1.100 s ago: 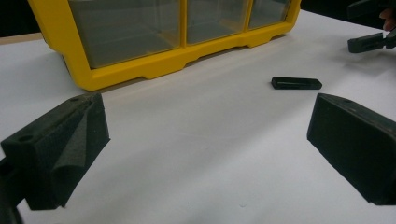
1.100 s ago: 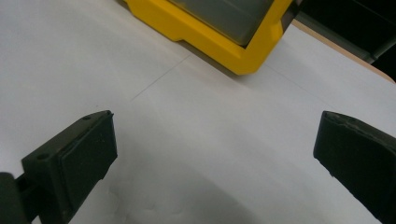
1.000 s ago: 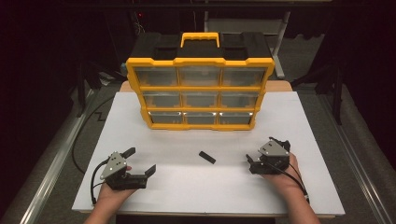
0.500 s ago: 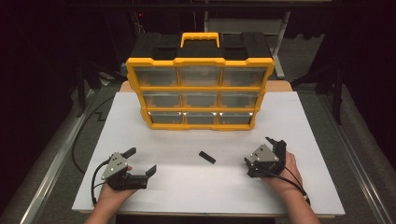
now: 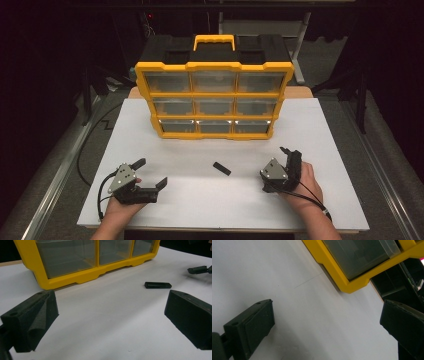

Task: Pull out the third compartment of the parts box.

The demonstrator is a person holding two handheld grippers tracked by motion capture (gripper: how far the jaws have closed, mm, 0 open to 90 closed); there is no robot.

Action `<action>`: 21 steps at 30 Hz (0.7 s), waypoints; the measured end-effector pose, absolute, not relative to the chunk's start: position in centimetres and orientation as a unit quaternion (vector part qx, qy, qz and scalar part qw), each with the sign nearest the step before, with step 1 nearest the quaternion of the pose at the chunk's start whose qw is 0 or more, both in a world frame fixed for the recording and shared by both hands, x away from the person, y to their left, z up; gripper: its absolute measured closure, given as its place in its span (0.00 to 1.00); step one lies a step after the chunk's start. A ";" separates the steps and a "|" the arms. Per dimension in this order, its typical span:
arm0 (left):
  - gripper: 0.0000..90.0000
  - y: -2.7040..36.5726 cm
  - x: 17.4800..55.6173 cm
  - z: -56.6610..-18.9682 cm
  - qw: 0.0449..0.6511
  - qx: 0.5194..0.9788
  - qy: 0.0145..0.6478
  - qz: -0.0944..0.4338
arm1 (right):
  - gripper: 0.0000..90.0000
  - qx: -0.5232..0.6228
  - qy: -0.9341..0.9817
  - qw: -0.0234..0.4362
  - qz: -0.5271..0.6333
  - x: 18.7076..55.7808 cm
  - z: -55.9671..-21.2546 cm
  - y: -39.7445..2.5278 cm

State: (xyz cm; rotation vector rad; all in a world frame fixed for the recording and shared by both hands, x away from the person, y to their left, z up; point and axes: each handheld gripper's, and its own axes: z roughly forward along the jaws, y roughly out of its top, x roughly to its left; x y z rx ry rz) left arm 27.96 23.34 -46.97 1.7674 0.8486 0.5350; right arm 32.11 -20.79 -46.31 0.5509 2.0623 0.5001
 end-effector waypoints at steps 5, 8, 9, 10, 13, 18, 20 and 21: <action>0.00 23.3 28.0 -47.0 0.527 0.740 0.353 0.224 | 0.00 0.204 0.839 0.470 0.184 31.9 -46.1 -20.6; 0.00 23.4 28.0 -47.0 0.528 0.739 0.353 0.224 | 0.00 0.191 0.839 0.479 0.173 31.8 -46.1 -20.3; 0.00 23.4 28.0 -47.0 0.527 0.739 0.354 0.224 | 0.00 0.185 0.840 0.482 0.168 31.8 -46.1 -20.3; 0.00 23.4 28.0 -47.0 0.526 0.740 0.354 0.224 | 0.00 0.177 0.840 0.487 0.161 31.7 -46.1 -20.1; 0.00 23.3 28.0 -47.0 0.525 0.742 0.351 0.223 | 0.00 0.167 0.841 0.492 0.150 31.5 -46.0 -19.8; 0.00 23.2 28.0 -47.0 0.527 0.741 0.351 0.224 | 0.00 0.146 0.842 0.503 0.128 31.3 -46.0 -19.4; 0.00 23.3 28.0 -47.0 0.526 0.742 0.350 0.223 | 0.00 0.136 0.842 0.509 0.119 31.2 -46.0 -19.3; 0.00 23.3 28.0 -47.0 0.527 0.742 0.350 0.223 | 0.00 0.137 0.842 0.509 0.116 31.2 -46.0 -19.2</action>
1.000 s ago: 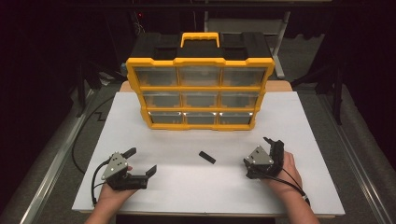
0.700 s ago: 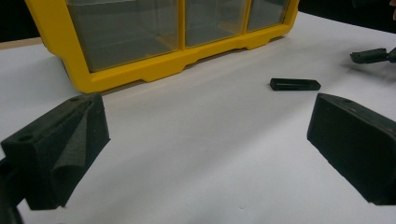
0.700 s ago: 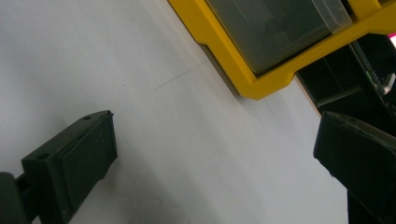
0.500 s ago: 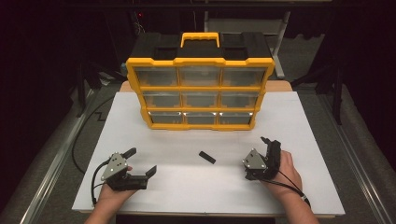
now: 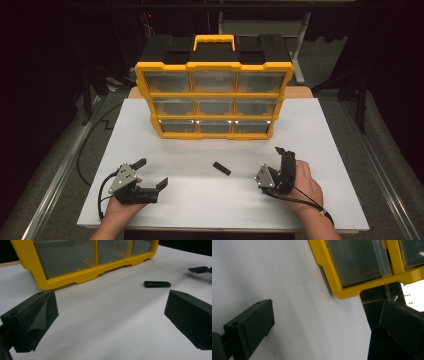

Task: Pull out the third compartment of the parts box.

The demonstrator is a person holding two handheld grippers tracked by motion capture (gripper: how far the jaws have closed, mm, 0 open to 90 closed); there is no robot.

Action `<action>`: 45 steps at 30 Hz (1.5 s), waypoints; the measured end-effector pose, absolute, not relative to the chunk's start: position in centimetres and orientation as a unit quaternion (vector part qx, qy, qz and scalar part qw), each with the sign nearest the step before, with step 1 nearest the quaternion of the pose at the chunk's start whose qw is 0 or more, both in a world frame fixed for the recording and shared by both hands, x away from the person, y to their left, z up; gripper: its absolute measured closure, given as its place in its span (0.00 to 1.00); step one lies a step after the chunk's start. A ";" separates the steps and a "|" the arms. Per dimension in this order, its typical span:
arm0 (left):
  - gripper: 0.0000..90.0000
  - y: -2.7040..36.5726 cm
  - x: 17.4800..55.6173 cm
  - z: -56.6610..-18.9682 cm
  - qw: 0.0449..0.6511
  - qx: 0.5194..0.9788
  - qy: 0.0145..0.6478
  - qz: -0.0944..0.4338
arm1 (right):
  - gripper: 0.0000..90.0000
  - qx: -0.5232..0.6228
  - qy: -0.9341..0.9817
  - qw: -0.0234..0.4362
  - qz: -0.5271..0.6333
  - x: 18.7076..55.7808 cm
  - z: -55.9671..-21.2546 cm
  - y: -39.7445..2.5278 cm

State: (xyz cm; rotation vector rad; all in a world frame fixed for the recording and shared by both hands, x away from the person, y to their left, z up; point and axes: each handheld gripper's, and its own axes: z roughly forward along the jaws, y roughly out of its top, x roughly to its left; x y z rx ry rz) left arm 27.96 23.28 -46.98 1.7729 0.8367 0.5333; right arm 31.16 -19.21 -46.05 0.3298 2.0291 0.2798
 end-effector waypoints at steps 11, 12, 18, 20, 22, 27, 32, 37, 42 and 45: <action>0.00 23.2 28.0 -47.0 0.526 0.743 0.349 0.223 | 0.01 0.102 0.839 0.529 0.078 31.1 -46.3 -18.8; 0.00 23.2 28.0 -47.0 0.526 0.743 0.349 0.223 | 0.01 0.100 0.838 0.532 0.073 31.0 -46.3 -18.7; 0.00 23.2 28.0 -47.1 0.524 0.745 0.347 0.222 | 0.02 0.083 0.835 0.541 0.053 30.9 -46.4 -18.5; 0.00 23.2 28.0 -47.1 0.524 0.746 0.347 0.222 | 0.02 0.085 0.834 0.544 0.047 30.8 -46.4 -18.4; 0.00 23.2 28.0 -47.1 0.524 0.746 0.347 0.222 | 0.02 0.082 0.833 0.546 0.041 30.7 -46.4 -18.4; 0.00 23.2 28.1 -47.1 0.526 0.745 0.346 0.218 | 0.03 0.069 0.831 0.551 0.032 30.8 -46.5 -18.4; 0.00 23.3 28.3 -47.1 0.531 0.743 0.349 0.212 | 0.06 0.068 0.829 0.555 0.025 30.8 -46.7 -18.5; 0.00 23.3 28.4 -47.1 0.531 0.741 0.351 0.214 | 0.15 0.069 0.826 0.559 0.024 30.9 -46.9 -18.5; 0.00 23.1 28.6 -47.2 0.518 0.750 0.350 0.217 | 0.23 0.065 0.820 0.568 0.027 31.0 -46.9 -17.9; 0.00 23.0 28.6 -47.3 0.515 0.753 0.350 0.213 | 0.26 0.060 0.815 0.575 0.030 31.1 -47.0 -17.2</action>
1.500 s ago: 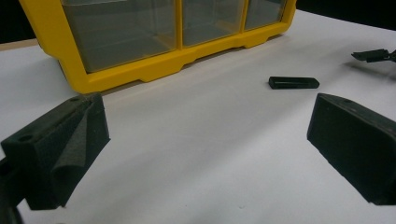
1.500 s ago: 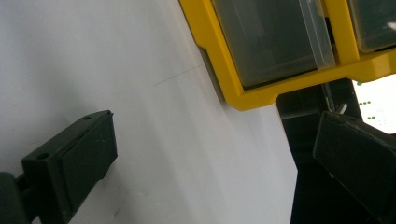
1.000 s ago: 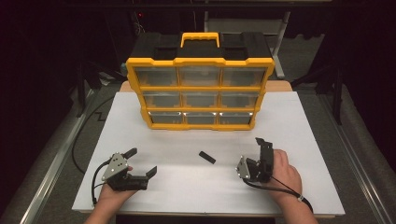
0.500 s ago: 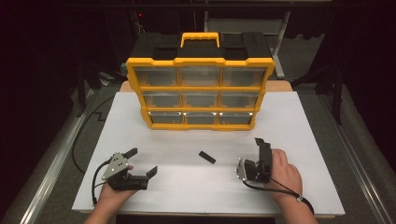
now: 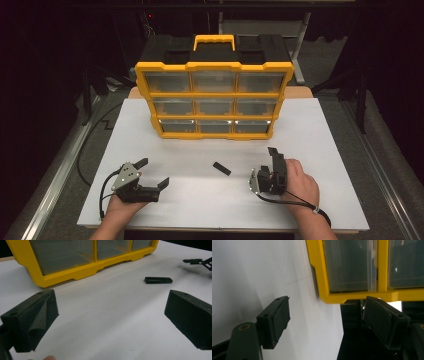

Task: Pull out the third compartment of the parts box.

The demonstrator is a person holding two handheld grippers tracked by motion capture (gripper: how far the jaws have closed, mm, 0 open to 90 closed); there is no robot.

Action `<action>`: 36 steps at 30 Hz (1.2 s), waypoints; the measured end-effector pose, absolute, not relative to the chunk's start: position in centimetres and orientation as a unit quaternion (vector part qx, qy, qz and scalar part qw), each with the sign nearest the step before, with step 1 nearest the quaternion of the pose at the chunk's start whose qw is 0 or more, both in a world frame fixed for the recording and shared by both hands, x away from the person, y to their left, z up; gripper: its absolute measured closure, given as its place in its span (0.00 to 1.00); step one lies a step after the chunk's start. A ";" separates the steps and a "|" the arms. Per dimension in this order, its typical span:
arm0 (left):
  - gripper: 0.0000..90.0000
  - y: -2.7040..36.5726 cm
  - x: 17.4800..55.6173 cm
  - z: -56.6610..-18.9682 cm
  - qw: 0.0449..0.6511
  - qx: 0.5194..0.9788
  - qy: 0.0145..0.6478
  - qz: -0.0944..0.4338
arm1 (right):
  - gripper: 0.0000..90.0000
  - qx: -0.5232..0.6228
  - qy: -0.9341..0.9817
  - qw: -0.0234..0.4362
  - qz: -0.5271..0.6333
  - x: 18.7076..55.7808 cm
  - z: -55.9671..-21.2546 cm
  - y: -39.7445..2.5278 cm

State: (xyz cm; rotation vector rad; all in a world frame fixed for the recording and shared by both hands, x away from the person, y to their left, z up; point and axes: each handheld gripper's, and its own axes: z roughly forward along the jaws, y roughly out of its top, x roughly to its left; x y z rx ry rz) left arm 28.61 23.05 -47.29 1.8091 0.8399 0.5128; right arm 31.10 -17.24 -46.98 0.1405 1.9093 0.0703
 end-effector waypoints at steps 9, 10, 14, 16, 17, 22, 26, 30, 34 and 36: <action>0.00 23.1 28.6 -47.2 0.530 0.745 0.345 0.213 | 0.33 0.057 0.805 0.589 0.032 31.7 -47.1 -15.3; 0.00 23.1 28.6 -47.2 0.531 0.745 0.345 0.212 | 0.34 0.055 0.804 0.590 0.034 31.8 -47.0 -15.1; 0.00 23.0 28.5 -47.2 0.531 0.747 0.340 0.212 | 0.35 0.059 0.801 0.595 0.037 32.1 -46.8 -14.6; 0.00 22.9 28.5 -47.2 0.532 0.747 0.339 0.210 | 0.36 0.056 0.799 0.597 0.040 32.2 -46.7 -14.5; 0.00 22.9 28.5 -47.2 0.533 0.747 0.338 0.210 | 0.36 0.056 0.798 0.599 0.039 32.3 -46.6 -14.4; 0.00 22.9 28.5 -47.2 0.531 0.748 0.337 0.211 | 0.39 0.058 0.790 0.608 0.046 32.8 -45.9 -14.3; 0.00 22.9 28.3 -47.2 0.533 0.747 0.334 0.216 | 0.41 0.060 0.788 0.611 0.047 33.0 -45.5 -14.1; 0.00 22.8 28.3 -47.2 0.534 0.747 0.332 0.217 | 0.43 0.060 0.781 0.619 0.047 33.2 -44.9 -13.9; 0.00 22.8 28.3 -47.2 0.533 0.748 0.331 0.216 | 0.44 0.059 0.777 0.625 0.049 33.5 -44.2 -13.7; 0.00 22.8 28.3 -47.2 0.532 0.749 0.330 0.217 | 0.45 0.058 0.775 0.628 0.053 33.7 -43.8 -13.6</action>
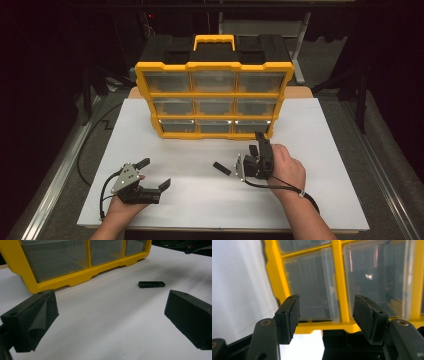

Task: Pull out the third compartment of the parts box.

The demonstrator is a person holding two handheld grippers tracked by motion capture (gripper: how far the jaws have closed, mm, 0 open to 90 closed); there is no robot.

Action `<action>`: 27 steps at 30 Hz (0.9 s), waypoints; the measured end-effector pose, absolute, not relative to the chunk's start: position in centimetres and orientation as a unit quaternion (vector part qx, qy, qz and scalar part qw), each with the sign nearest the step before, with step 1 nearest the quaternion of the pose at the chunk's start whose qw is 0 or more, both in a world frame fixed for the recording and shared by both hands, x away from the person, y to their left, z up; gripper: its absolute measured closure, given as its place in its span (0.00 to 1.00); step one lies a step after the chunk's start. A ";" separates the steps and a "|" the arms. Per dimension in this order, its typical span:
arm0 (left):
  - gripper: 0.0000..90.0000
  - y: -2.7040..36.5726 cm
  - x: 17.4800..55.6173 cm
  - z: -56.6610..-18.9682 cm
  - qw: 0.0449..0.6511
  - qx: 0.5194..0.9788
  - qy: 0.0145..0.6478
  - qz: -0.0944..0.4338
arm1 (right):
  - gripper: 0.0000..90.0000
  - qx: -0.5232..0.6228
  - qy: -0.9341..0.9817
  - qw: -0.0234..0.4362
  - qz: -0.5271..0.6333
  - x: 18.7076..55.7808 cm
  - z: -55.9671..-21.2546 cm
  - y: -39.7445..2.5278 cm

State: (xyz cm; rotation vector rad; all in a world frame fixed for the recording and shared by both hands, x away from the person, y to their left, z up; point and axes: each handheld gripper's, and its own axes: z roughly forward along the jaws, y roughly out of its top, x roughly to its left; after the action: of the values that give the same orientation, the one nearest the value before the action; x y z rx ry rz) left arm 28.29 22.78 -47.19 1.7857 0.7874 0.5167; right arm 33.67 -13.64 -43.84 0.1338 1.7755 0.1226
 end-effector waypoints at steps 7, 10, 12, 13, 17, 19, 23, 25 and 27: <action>0.00 22.8 28.3 -47.2 0.531 0.750 0.329 0.219 | 0.46 0.063 0.762 0.641 0.061 34.0 -42.4 -13.3; 0.00 22.8 28.3 -47.2 0.529 0.751 0.329 0.220 | 0.46 0.060 0.756 0.649 0.060 34.2 -41.7 -13.2; 0.00 22.7 28.3 -47.2 0.529 0.750 0.330 0.220 | 0.46 0.053 0.753 0.654 0.058 34.3 -41.1 -13.2; 0.00 22.6 28.3 -47.3 0.529 0.751 0.329 0.220 | 0.46 0.053 0.751 0.655 0.060 34.3 -41.0 -13.2; 0.00 22.6 28.2 -47.2 0.528 0.752 0.326 0.220 | 0.47 0.060 0.747 0.658 0.065 34.4 -40.2 -13.1; 0.00 22.6 28.2 -47.2 0.528 0.753 0.326 0.219 | 0.47 0.055 0.743 0.665 0.063 34.4 -39.7 -13.1; 0.00 22.5 28.2 -47.2 0.528 0.754 0.324 0.218 | 0.49 0.055 0.739 0.669 0.063 34.6 -39.1 -13.2; 0.00 22.5 28.2 -47.3 0.527 0.755 0.323 0.217 | 0.49 0.055 0.736 0.671 0.061 34.7 -38.7 -13.2; 0.00 22.5 28.2 -47.3 0.527 0.755 0.323 0.217 | 0.50 0.056 0.735 0.673 0.063 34.7 -38.4 -13.3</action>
State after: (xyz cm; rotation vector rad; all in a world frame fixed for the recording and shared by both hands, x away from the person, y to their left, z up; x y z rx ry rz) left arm 28.18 22.50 -47.25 1.8057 0.7731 0.5185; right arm 34.73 -13.25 -38.40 0.1251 1.6545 0.1407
